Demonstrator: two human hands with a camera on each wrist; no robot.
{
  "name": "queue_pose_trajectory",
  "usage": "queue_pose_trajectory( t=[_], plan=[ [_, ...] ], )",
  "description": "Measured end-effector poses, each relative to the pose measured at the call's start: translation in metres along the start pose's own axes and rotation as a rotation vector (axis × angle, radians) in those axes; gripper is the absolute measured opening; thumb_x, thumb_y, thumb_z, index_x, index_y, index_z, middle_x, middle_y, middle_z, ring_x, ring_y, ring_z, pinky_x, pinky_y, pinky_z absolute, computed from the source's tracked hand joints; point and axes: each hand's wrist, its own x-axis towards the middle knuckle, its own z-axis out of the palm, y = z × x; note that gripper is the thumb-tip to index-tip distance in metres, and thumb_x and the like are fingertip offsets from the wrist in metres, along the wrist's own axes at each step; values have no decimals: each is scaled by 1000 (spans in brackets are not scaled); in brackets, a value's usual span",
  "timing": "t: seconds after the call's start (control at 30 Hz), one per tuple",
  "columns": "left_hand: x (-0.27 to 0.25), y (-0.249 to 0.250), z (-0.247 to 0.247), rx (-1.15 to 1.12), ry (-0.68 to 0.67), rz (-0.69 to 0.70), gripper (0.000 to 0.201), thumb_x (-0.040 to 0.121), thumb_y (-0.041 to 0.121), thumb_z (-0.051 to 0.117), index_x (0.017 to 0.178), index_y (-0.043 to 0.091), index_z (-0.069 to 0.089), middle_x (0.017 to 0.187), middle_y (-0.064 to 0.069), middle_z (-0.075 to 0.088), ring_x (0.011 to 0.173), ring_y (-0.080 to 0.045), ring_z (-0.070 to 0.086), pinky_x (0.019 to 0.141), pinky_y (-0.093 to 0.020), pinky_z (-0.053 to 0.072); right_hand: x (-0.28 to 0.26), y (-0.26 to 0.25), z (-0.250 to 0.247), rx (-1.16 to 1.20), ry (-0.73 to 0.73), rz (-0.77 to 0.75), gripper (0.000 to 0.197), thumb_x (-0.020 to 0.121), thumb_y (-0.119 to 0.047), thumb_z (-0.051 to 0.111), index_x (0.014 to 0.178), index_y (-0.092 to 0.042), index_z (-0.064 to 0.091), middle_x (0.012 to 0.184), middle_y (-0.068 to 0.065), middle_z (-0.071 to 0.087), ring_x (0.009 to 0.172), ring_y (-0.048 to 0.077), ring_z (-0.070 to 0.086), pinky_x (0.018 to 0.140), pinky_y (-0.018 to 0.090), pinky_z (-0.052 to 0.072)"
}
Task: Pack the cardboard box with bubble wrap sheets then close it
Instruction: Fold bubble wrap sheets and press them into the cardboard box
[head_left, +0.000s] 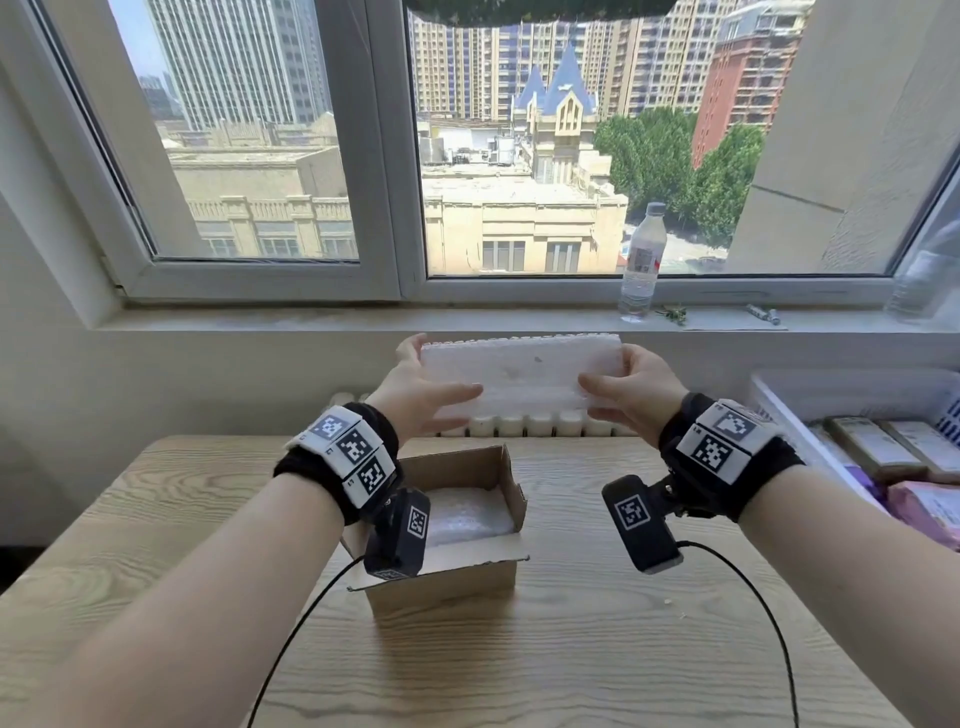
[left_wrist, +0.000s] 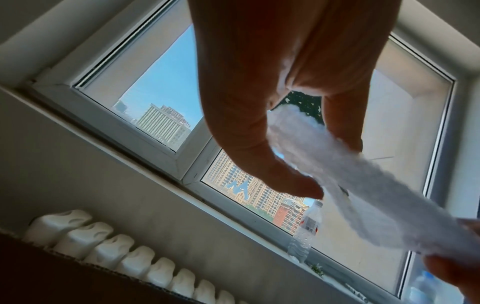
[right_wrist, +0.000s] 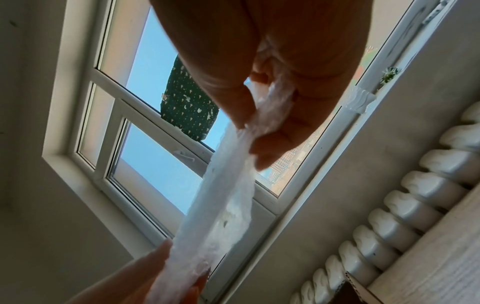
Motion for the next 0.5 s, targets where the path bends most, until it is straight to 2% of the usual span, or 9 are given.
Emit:
queue_pose_trajectory(
  t=[0.03, 0.1, 0.17, 0.27, 0.3, 0.37, 0.4, 0.43, 0.5],
  plan=[
    [-1, -1, 0, 5, 1, 28, 81, 78, 2, 73, 136, 32, 25, 134, 5, 28, 111, -25, 50, 78, -43, 59, 2, 0, 0, -35, 29, -19, 26, 88, -3, 61, 109, -10, 48, 106, 9, 56, 77, 15, 59, 57, 24, 53],
    [1, -5, 1, 63, 36, 95, 70, 80, -2, 68, 124, 34, 27, 132, -17, 44, 106, -29, 59, 73, -36, 60, 7, 1, 0, -136, 87, -59, 31, 88, -10, 62, 116, -9, 49, 108, 9, 56, 78, 17, 58, 62, 24, 51],
    [1, -9, 3, 122, 54, 161, 60, 83, -2, 65, 115, 32, 28, 125, -24, 49, 101, -29, 61, 70, -31, 60, 9, 2, 3, -232, 138, -101, 43, 87, -16, 63, 126, -4, 46, 108, 8, 56, 81, 19, 57, 66, 25, 49],
    [1, -12, 6, 206, 72, 237, 39, 85, 2, 63, 103, 28, 41, 120, -17, 44, 94, -22, 57, 74, -36, 60, 8, 3, 7, -315, 192, -95, 53, 89, -21, 61, 135, -4, 39, 110, 5, 51, 97, 23, 54, 90, 35, 49],
    [0, -11, 6, 238, 85, 245, 29, 85, 5, 63, 96, 26, 47, 117, -12, 44, 88, -19, 56, 77, -39, 59, 7, 3, 8, -332, 202, -88, 53, 91, -21, 59, 136, -4, 37, 109, 2, 47, 100, 21, 52, 95, 35, 46],
    [-1, -13, 6, 283, 107, 255, 18, 86, 8, 64, 85, 24, 56, 116, -6, 48, 79, -13, 57, 78, -36, 59, 6, 5, 9, -342, 211, -77, 51, 92, -22, 56, 136, -5, 36, 108, -1, 44, 99, 18, 49, 94, 34, 45],
    [0, -14, 6, 285, 115, 254, 14, 87, 8, 64, 84, 21, 60, 118, -6, 52, 76, -13, 59, 77, -32, 59, 6, 6, 10, -331, 202, -68, 48, 92, -23, 56, 134, -5, 38, 107, 0, 47, 96, 19, 51, 91, 35, 47],
    [0, -16, 5, 291, 128, 246, 11, 87, 9, 64, 87, 19, 62, 119, -6, 55, 74, -14, 61, 76, -26, 58, 6, 7, 11, -297, 183, -55, 45, 92, -22, 56, 130, -4, 41, 108, 4, 51, 94, 20, 53, 87, 36, 51],
    [-2, -21, 2, 382, 171, 244, 12, 87, 14, 65, 98, 19, 66, 112, 1, 59, 70, -14, 63, 70, -9, 52, 5, 9, 13, -196, 114, -10, 36, 93, -14, 54, 125, -3, 42, 117, 13, 53, 98, 24, 58, 81, 37, 56]
  ],
)
